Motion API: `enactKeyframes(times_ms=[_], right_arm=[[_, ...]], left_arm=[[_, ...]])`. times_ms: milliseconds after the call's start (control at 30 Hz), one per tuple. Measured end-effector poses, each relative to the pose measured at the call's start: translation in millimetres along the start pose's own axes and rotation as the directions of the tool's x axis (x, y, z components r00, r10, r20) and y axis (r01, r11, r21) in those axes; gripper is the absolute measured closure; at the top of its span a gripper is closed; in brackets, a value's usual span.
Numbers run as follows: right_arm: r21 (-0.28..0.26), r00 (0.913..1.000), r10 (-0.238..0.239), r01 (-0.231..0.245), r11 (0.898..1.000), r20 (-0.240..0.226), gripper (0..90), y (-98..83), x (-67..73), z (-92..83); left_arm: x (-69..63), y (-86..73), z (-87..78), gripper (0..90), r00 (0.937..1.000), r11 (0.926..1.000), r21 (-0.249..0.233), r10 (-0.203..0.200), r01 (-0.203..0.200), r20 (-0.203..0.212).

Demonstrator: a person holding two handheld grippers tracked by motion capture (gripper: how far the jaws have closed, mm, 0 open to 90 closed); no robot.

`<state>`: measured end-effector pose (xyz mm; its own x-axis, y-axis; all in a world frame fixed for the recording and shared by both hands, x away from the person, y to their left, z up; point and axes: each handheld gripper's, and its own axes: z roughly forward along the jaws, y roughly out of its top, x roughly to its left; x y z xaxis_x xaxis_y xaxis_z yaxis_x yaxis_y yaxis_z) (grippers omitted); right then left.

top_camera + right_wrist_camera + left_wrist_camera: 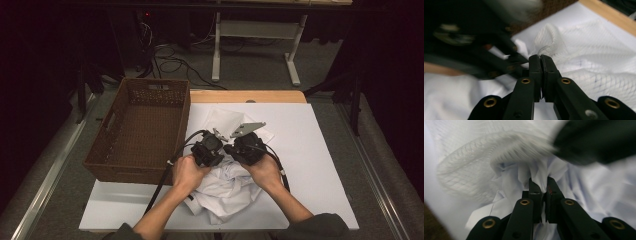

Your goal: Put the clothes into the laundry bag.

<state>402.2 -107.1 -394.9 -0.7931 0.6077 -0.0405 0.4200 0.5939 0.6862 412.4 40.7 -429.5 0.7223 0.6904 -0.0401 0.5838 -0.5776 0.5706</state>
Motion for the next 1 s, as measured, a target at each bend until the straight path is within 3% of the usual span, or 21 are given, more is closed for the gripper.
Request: enactKeyframes(times_ms=[33,100,200,300,333,367,500,633,833,900,1000], right_arm=[[0.000,1.0000,0.000,0.000,1.000,0.000,89.1,0.0,0.0,0.0],[0.024,0.9999,-0.013,0.013,1.000,0.005,89.1,-9.6,0.0,3.9],[0.041,1.0000,-0.003,0.003,0.999,0.009,89.1,-23.6,-3.0,8.3],[0.071,0.9995,0.009,-0.011,0.997,0.030,89.1,-34.2,-10.1,13.7],[0.100,0.9990,0.017,-0.021,0.995,0.042,89.1,-39.1,-15.1,18.4],[0.116,0.9987,0.016,-0.021,0.993,0.049,89.1,-41.2,-17.3,20.5],[0.126,0.9979,0.027,-0.034,0.991,0.058,89.1,-45.5,-22.0,26.0],[0.131,0.9976,0.019,-0.028,0.991,0.066,89.1,-45.4,-22.7,26.6],[0.137,0.9965,0.021,-0.032,0.990,0.081,89.1,-47.7,-25.4,22.1],[0.133,0.9961,0.022,-0.033,0.991,0.085,89.1,-49.5,-27.1,20.0],[0.126,0.9961,0.037,-0.047,0.991,0.081,89.1,-50.7,-28.2,16.6]], left_arm=[[1.8,1.0,11.4,85.5,0.9994,0.9994,-0.007,-0.034,0.034,0.004],[11.6,2.1,30.2,85.5,0.9982,0.9982,0.012,-0.059,0.059,-0.009],[20.5,2.2,39.4,85.0,0.9960,0.9968,0.012,-0.078,0.079,-0.043],[19.1,2.2,31.7,75.7,0.9952,0.9969,0.011,-0.077,0.077,-0.061],[17.6,2.3,27.2,58.4,0.9941,0.9962,0.019,-0.084,0.085,-0.069],[16.7,2.0,21.2,52.0,0.9943,0.9958,0.032,-0.083,0.085,-0.067],[11.4,-3.3,-6.3,41.5,0.9950,0.9954,0.061,-0.070,0.074,-0.071],[8.1,-10.9,-13.8,39.4,0.9947,0.9883,0.127,-0.076,0.084,-0.070],[10.2,-17.7,14.7,38.8,0.9898,0.9653,0.222,-0.126,0.138,-0.067],[11.6,-18.1,25.2,38.5,0.9887,0.9609,0.234,-0.137,0.147,-0.062],[15.2,-17.3,32.7,50.0,0.9864,0.9610,0.223,-0.160,0.164,-0.035]])
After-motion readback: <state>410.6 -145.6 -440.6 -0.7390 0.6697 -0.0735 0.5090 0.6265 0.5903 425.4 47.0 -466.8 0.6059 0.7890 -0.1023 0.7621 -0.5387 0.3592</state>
